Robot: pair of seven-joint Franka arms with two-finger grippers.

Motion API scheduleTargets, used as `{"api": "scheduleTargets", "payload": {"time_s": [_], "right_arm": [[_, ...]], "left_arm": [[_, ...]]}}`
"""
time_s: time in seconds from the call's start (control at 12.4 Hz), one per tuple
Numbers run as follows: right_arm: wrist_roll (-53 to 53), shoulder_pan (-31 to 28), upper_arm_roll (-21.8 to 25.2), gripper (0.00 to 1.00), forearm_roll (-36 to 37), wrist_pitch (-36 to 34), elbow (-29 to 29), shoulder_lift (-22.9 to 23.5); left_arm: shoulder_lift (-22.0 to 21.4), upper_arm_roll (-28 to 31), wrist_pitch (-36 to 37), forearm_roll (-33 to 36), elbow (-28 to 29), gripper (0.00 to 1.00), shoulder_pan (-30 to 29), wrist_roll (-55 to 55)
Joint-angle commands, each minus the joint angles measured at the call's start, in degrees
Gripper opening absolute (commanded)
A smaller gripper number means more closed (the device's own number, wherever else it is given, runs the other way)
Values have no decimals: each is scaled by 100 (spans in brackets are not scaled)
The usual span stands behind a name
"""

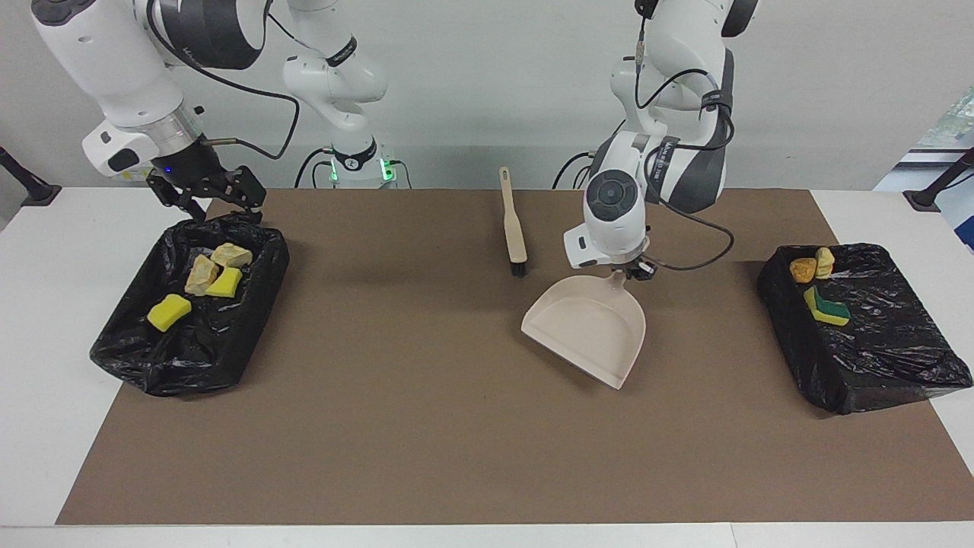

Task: Sweep and dump trash in bin
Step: 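Bring the empty dustpan back to the table center with the left gripper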

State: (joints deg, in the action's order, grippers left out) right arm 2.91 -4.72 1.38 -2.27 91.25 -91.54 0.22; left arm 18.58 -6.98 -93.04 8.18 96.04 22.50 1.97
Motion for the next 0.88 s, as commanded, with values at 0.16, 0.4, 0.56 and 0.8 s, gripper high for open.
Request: {"api": "scheduleTargets", "payload": {"time_s": [0.16, 0.4, 0.56, 0.8], "right_arm": [[-262, 50, -6, 100, 157, -529, -110, -479], [-598, 172, -68, 100, 157, -503, -110, -488], [-555, 208, -68, 100, 174, -433, -110, -479], [-589, 235, -103, 100, 332, -22, -197, -488]], "left_arm": [[1381, 127, 102, -492, -1733, 0, 614, -2116], [1763, 109, -404, -764, -2248, 0, 616, -2324], [1763, 109, -732, -1141, -2222, 0, 563, -2350], [1746, 118, -707, -1169, -2178, 17, 580, -2359]]}}
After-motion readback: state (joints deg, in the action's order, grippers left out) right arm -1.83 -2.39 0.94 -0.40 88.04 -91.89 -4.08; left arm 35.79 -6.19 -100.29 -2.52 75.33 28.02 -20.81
